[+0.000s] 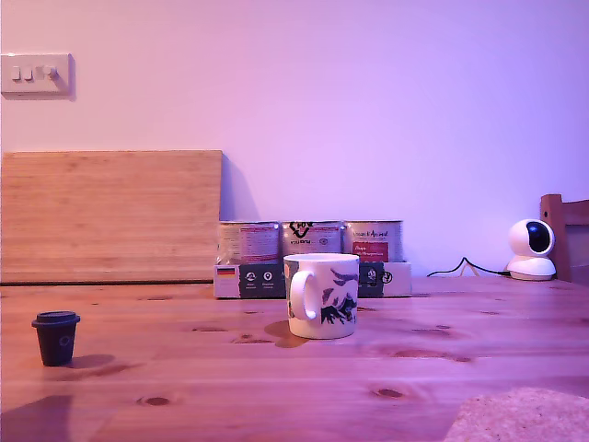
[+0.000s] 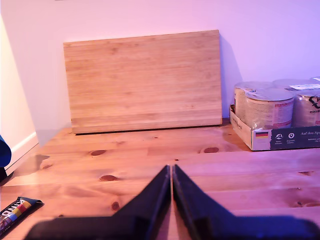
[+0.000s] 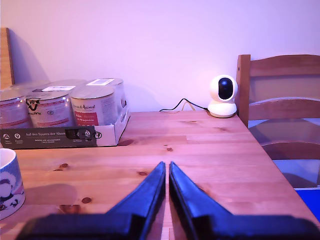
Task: Slide the grey coffee capsule to the right
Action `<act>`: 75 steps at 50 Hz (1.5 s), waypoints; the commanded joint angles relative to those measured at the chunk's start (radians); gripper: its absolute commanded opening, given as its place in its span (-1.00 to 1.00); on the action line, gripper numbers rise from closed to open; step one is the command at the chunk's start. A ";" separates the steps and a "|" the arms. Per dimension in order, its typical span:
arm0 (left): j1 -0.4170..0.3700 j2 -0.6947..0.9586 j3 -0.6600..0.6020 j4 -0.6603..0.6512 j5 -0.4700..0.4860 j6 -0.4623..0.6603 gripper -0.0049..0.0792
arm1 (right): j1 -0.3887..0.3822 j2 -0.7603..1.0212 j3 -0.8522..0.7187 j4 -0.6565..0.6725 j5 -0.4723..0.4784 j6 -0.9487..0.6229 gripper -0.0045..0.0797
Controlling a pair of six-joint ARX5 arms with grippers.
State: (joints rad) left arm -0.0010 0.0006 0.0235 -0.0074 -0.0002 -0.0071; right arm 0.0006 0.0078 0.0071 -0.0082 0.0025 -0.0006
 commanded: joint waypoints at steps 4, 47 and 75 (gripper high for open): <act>0.034 -0.013 -0.008 -0.074 0.153 -0.054 -0.93 | 0.078 0.000 0.002 0.027 -0.094 0.047 -0.92; 0.034 -0.012 -0.008 -0.174 0.229 -0.129 -0.93 | 0.070 0.000 0.003 0.069 -0.039 -0.044 -0.92; 0.034 0.398 0.032 -0.151 0.284 -0.199 -0.93 | 0.071 0.000 0.003 -0.054 -0.151 -0.045 -0.92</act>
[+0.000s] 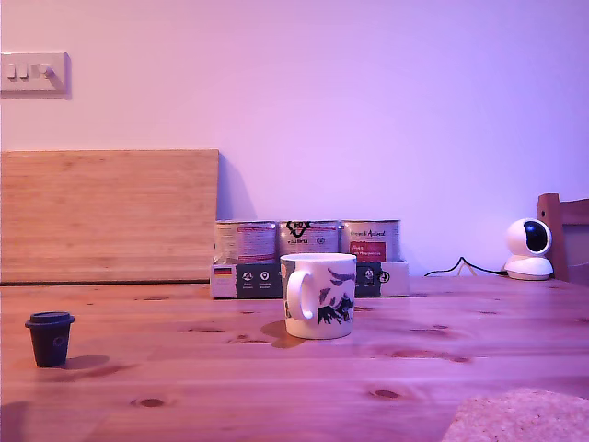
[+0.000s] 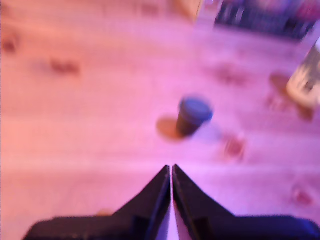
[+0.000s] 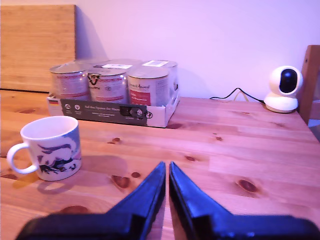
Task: Slide the grey coffee capsule to the right
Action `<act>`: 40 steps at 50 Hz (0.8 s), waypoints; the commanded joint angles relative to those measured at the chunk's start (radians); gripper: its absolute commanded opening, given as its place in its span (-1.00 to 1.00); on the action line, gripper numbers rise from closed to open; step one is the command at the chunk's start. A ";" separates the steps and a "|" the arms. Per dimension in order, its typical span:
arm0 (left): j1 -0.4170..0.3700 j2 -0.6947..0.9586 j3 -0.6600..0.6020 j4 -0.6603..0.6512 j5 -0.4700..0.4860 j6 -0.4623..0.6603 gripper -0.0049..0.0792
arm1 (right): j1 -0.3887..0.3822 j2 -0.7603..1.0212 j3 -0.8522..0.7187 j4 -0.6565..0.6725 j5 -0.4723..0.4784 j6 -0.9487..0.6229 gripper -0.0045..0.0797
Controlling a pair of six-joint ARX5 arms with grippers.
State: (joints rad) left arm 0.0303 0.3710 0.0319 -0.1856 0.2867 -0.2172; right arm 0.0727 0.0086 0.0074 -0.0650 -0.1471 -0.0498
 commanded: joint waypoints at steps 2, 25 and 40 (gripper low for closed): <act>0.002 0.060 0.037 0.035 -0.008 0.015 -0.93 | -0.001 0.000 0.002 0.000 -0.002 0.005 -0.92; 0.002 0.483 0.175 0.232 -0.045 0.124 -0.93 | -0.001 0.000 0.002 -0.008 -0.002 0.005 -0.92; 0.002 0.708 0.267 0.338 -0.052 0.151 -0.93 | -0.001 0.000 0.002 -0.008 -0.001 0.004 -0.92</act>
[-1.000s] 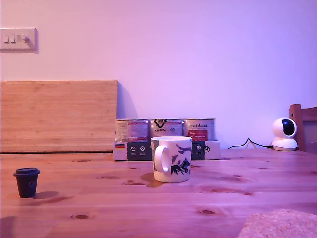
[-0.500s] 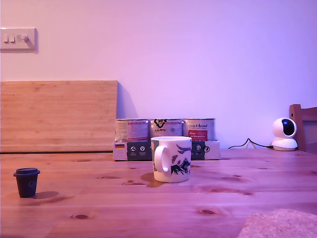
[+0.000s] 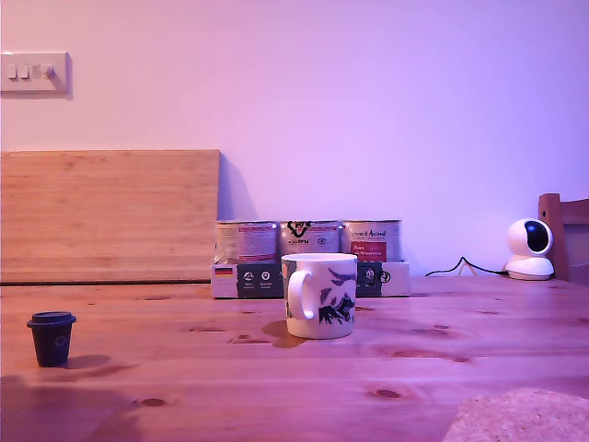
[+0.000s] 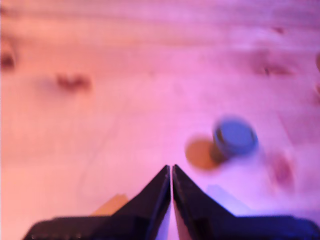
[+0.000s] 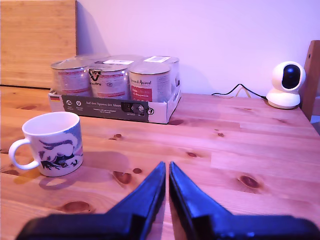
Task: Slide the grey coffee capsule to the right
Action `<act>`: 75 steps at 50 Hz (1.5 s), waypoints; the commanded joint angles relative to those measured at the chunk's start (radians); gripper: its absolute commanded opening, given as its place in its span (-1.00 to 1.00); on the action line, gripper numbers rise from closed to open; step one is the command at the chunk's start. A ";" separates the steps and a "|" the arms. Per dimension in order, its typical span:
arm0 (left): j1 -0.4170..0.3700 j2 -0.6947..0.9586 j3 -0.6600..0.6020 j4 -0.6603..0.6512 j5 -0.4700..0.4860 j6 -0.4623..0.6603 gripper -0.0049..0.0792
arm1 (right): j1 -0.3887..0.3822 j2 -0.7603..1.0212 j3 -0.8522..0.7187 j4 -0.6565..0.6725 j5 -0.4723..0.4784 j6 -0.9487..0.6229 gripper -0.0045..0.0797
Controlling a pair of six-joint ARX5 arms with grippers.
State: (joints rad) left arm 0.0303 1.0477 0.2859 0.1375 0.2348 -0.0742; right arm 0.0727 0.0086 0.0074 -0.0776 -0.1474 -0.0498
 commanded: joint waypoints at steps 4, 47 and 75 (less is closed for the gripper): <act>0.001 0.091 0.039 0.020 0.000 0.033 -0.93 | -0.001 0.000 0.002 0.005 -0.001 0.004 -0.92; -0.104 0.419 0.146 0.104 -0.015 0.108 -0.93 | -0.001 0.000 0.002 0.005 -0.001 0.004 -0.92; -0.188 0.420 0.146 0.149 -0.015 0.073 -0.93 | -0.001 0.000 0.002 0.005 0.000 0.004 -0.92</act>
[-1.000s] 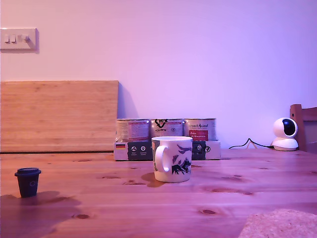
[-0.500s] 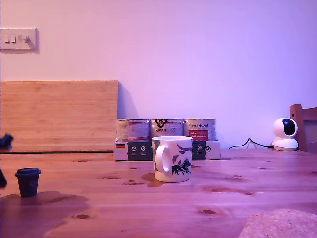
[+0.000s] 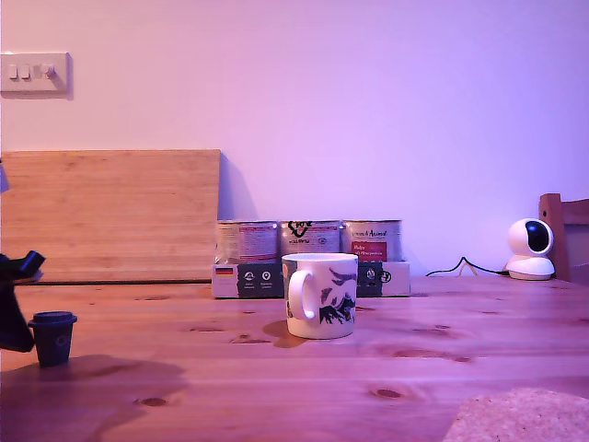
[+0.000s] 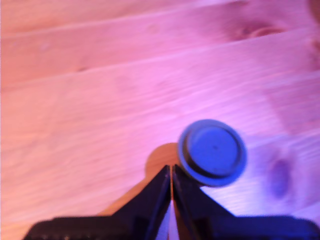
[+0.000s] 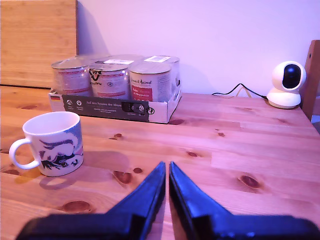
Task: Slide the grey coffee capsule to the right
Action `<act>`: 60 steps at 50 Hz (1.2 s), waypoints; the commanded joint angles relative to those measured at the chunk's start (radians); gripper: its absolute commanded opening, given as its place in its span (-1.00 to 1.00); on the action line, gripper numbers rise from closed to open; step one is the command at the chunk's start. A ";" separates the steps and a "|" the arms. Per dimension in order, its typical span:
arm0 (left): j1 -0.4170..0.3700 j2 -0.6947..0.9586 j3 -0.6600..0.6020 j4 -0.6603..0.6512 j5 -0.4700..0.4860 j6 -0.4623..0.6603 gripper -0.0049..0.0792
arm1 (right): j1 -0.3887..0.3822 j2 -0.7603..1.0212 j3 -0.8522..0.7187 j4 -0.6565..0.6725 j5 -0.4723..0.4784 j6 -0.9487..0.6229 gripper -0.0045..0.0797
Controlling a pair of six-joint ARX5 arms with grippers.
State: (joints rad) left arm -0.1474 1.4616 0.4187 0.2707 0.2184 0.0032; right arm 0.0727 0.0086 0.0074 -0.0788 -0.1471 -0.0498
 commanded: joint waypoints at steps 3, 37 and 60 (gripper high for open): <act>-0.020 0.006 0.014 0.022 0.002 -0.011 -0.93 | -0.001 0.000 0.002 0.007 -0.001 0.004 -0.92; -0.075 0.104 0.058 0.100 -0.025 -0.056 -0.93 | -0.001 0.000 0.002 0.006 -0.001 0.005 -0.92; -0.122 0.104 0.068 0.105 -0.037 -0.082 -0.93 | -0.001 0.000 0.002 0.014 -0.002 0.005 -0.92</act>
State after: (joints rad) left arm -0.2684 1.5600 0.4873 0.3672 0.1837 -0.0753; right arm 0.0727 0.0086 0.0074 -0.0757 -0.1474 -0.0498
